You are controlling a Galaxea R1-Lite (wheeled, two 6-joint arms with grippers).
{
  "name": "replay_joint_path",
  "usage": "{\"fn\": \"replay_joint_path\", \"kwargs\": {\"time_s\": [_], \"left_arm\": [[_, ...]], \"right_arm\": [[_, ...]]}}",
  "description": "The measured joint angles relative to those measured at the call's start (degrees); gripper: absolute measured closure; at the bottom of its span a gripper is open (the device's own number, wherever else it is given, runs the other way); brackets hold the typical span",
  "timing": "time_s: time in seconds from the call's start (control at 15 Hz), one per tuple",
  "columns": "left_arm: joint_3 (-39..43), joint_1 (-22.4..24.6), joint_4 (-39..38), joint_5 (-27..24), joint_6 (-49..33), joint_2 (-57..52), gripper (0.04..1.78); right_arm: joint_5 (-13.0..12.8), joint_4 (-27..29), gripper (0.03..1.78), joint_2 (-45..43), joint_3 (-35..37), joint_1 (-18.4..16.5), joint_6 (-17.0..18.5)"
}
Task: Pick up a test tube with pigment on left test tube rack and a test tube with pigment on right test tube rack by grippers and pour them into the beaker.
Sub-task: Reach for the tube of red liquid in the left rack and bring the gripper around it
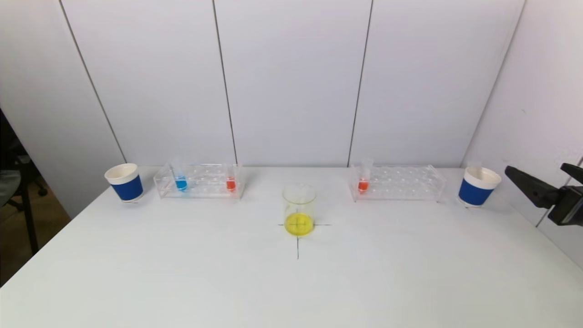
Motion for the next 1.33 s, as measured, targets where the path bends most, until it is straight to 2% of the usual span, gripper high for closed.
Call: {"fn": "replay_joint_path", "kwargs": {"time_s": [0.2, 0.33, 0.53, 0.87, 1.0, 1.33], "left_arm": [[0.00, 0.00, 0.02, 0.00, 0.00, 0.00, 0.06], [0.00, 0.00, 0.02, -0.02, 0.00, 0.00, 0.06], [0.00, -0.02, 0.02, -0.02, 0.00, 0.00, 0.06], [0.00, 0.00, 0.02, -0.02, 0.01, 0.00, 0.06], [0.00, 0.00, 0.00, 0.00, 0.01, 0.00, 0.06], [0.00, 0.00, 0.00, 0.00, 0.01, 0.00, 0.06]], "right_arm": [[0.11, 3.74, 0.04, -8.98, 4.55, 1.99, 0.79], [0.11, 8.63, 0.04, -15.24, 5.81, 3.56, 1.02], [0.45, 18.03, 0.04, -24.98, 6.31, 4.74, 1.01], [3.15, 36.88, 0.04, -41.57, 6.34, 5.24, 1.12], [3.82, 42.20, 0.04, -46.80, 6.36, 5.27, 1.13], [4.11, 49.01, 0.04, -57.03, 5.56, 6.03, 2.06]]}}
